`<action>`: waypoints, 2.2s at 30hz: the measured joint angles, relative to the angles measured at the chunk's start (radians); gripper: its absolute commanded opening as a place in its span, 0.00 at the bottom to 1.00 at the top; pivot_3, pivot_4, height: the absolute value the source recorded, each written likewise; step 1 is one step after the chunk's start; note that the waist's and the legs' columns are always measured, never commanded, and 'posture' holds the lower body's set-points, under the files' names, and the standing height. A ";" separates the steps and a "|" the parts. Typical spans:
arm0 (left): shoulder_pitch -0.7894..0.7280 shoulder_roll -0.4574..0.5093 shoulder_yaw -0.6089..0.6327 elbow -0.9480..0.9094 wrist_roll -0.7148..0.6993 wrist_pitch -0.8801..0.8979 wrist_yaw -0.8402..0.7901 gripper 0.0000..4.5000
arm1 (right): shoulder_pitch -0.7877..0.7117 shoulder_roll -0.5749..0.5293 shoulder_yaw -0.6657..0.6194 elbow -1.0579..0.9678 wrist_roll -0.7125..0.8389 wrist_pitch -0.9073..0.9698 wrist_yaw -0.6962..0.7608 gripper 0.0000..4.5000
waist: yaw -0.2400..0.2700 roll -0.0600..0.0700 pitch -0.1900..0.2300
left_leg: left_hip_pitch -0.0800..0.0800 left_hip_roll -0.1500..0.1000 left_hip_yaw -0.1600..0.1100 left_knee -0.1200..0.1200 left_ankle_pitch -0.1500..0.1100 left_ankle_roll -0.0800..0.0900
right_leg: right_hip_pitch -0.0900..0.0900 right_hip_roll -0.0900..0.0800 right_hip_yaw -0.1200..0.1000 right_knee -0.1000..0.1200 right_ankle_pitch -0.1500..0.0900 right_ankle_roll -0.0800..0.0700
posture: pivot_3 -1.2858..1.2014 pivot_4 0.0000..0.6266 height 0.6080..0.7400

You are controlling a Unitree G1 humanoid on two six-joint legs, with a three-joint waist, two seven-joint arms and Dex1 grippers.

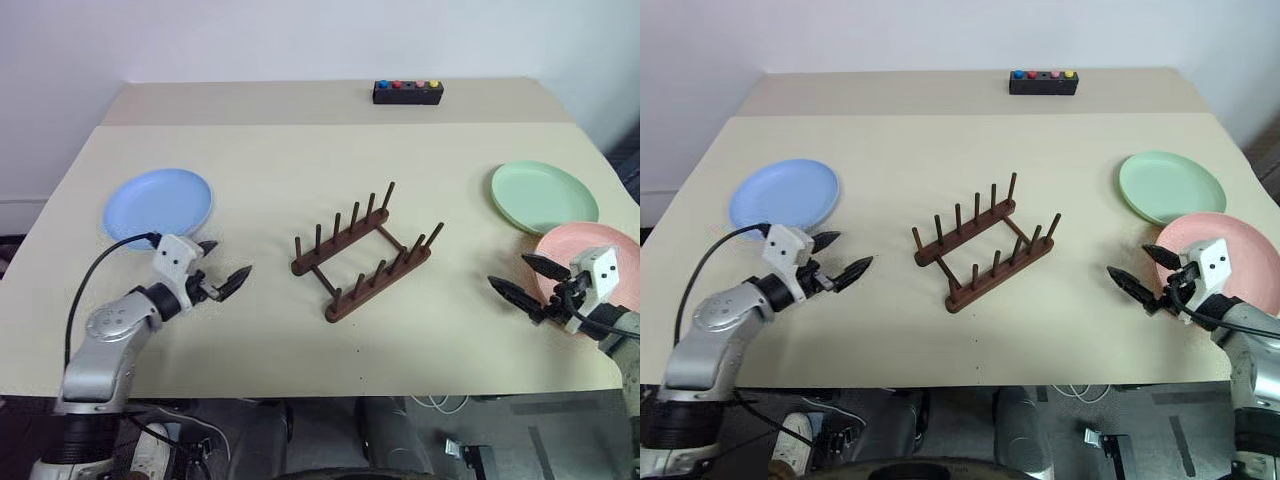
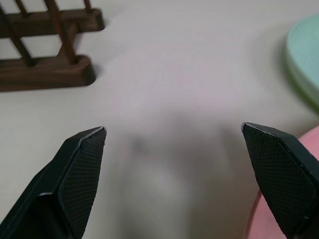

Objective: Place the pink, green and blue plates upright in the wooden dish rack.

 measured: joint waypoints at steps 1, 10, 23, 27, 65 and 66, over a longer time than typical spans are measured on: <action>0.002 0.003 0.001 -0.003 -0.007 0.006 -0.009 1.00 | 0.000 -0.006 -0.005 -0.001 0.001 0.003 0.001 0.99 | 0.000 0.000 0.000 | 0.000 0.000 0.000 0.000 0.000 0.000 | 0.000 0.000 0.000 0.000 0.000 0.000 | 0.52 0.24 1.00; -0.008 -0.006 -0.021 -0.006 -0.009 0.015 -0.023 1.00 | 0.004 -0.007 -0.021 -0.037 0.001 0.015 -0.001 0.99 | -0.001 0.000 0.000 | 0.000 0.000 0.000 0.000 0.000 0.000 | 0.000 0.000 0.000 0.000 0.000 0.000 | 0.52 0.24 1.00; 0.095 0.016 -0.048 -0.131 -0.063 0.099 -0.080 1.00 | 0.063 -0.004 -0.018 -0.220 0.042 0.097 0.009 0.99 | 0.000 0.000 0.000 | 0.000 0.000 0.000 0.000 0.000 0.000 | 0.000 0.000 0.000 0.000 -0.001 -0.002 | 0.52 0.24 1.00; 0.109 0.032 -0.164 -0.185 -0.047 0.121 -0.116 1.00 | 0.083 -0.001 -0.004 -0.286 0.047 0.126 0.001 0.99 | 0.003 0.001 0.000 | 0.000 0.000 0.000 0.000 0.000 0.000 | 0.001 0.000 0.000 0.000 -0.002 -0.003 | 0.52 0.24 1.00; -0.244 -0.107 -0.469 0.147 0.184 -0.115 -0.229 0.17 | 0.399 0.164 0.058 -0.671 0.069 0.163 -0.212 1.00 | 0.005 0.006 -0.005 | 0.008 0.000 0.000 0.000 0.000 0.000 | 0.008 0.000 0.000 -0.002 -0.004 -0.002 | 0.52 0.24 1.00; -0.273 -0.105 -0.470 0.187 0.184 -0.137 -0.258 0.17 | 0.403 0.164 0.059 -0.673 0.068 0.162 -0.212 1.00 | 0.005 0.005 -0.005 | 0.007 0.000 0.000 0.000 0.000 0.000 | 0.008 0.000 0.000 -0.002 -0.004 -0.002 | 0.52 0.24 1.00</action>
